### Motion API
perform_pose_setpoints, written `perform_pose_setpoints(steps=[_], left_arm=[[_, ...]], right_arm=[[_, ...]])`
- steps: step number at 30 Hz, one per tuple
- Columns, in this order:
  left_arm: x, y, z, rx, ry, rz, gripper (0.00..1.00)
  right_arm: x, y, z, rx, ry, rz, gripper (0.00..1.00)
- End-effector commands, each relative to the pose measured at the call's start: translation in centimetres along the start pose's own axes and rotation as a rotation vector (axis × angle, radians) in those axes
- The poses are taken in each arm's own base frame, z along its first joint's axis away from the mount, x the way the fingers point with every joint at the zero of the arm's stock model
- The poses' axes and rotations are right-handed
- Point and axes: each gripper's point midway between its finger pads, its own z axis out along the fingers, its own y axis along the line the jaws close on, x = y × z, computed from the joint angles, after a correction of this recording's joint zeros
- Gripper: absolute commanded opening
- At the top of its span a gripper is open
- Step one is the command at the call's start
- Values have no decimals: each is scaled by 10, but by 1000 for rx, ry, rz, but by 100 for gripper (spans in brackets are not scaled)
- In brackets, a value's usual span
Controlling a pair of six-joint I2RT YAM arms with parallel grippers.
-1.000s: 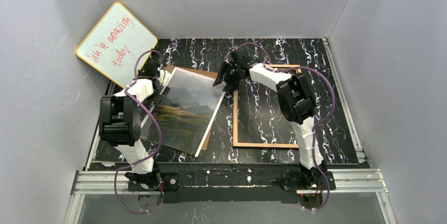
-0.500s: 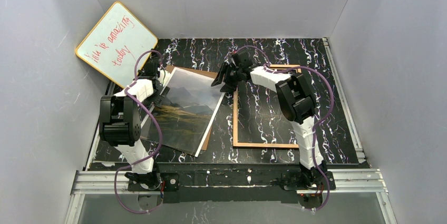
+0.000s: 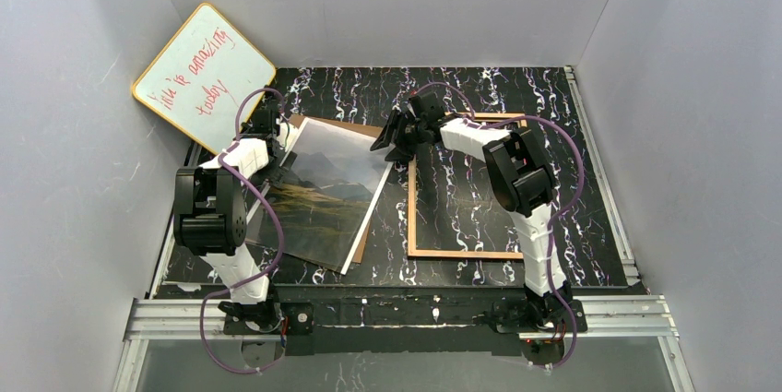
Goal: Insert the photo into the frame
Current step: Pick up the photo frame item from the photo frame.
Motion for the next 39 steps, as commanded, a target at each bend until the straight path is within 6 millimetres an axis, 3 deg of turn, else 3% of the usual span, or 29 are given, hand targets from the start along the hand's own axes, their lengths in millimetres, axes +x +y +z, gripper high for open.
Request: perform_pose_setpoints(steps=[1, 9, 19, 29, 39], left_arm=[[42, -29, 12, 95, 140, 47, 75], [43, -29, 12, 96, 143, 52, 75], [43, -34, 16, 113, 150, 65, 74], [49, -52, 25, 145, 171, 127, 72], [52, -63, 33, 178, 173, 159, 70]], right_arm=[[5, -14, -9, 80, -25, 8, 66], [6, -10, -18, 73, -30, 5, 67], [6, -8, -2, 17, -7, 56, 65], [8, -2, 7, -38, 9, 103, 63], [13, 19, 12, -172, 45, 153, 62]])
